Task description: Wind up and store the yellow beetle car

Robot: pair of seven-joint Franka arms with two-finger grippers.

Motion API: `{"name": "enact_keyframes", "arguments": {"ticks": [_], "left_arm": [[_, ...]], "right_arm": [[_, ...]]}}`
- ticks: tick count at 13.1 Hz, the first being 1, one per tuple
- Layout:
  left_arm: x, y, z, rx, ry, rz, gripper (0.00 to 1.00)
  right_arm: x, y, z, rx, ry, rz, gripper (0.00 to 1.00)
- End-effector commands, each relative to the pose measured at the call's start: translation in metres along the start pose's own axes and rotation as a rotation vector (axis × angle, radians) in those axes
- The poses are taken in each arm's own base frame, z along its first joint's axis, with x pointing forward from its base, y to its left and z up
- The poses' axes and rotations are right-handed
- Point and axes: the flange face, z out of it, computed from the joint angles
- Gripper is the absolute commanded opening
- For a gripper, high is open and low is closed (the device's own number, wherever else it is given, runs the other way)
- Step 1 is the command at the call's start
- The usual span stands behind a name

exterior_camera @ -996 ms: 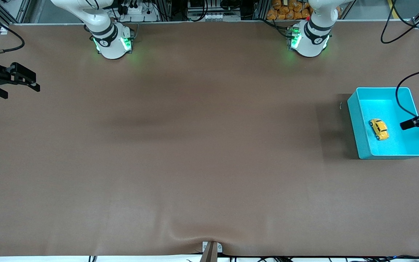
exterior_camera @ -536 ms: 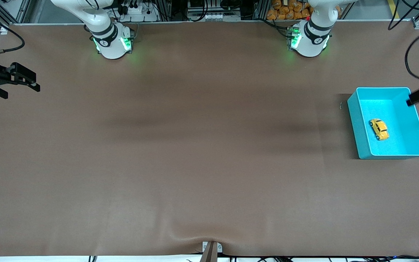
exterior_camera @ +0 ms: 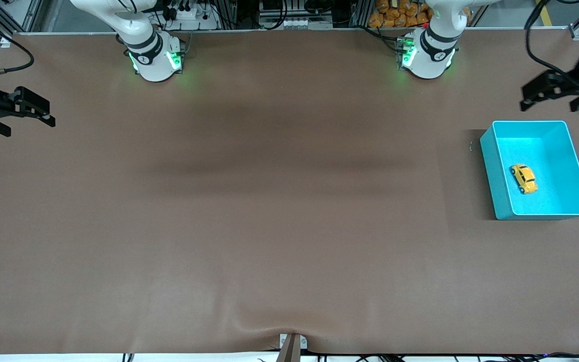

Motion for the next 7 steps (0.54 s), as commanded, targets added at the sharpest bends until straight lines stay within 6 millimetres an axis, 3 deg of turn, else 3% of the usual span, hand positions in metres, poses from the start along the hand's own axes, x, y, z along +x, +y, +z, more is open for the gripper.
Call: {"name": "enact_keyframes", "arguments": {"ticks": [1,7], "left_arm": [[-0.004,0.0231,0.012,0.006,-0.034,0.04,1.0],[-0.0048,0.0234,0.0091,0.007,-0.028,0.049,1.0]], "right_arm": [[0.0019,0.0002,-0.0047,0.005,0.001,-0.008,1.0],[0.0026,-0.0004,-0.0038,0.005,0.0,-0.009,1.0]]}}
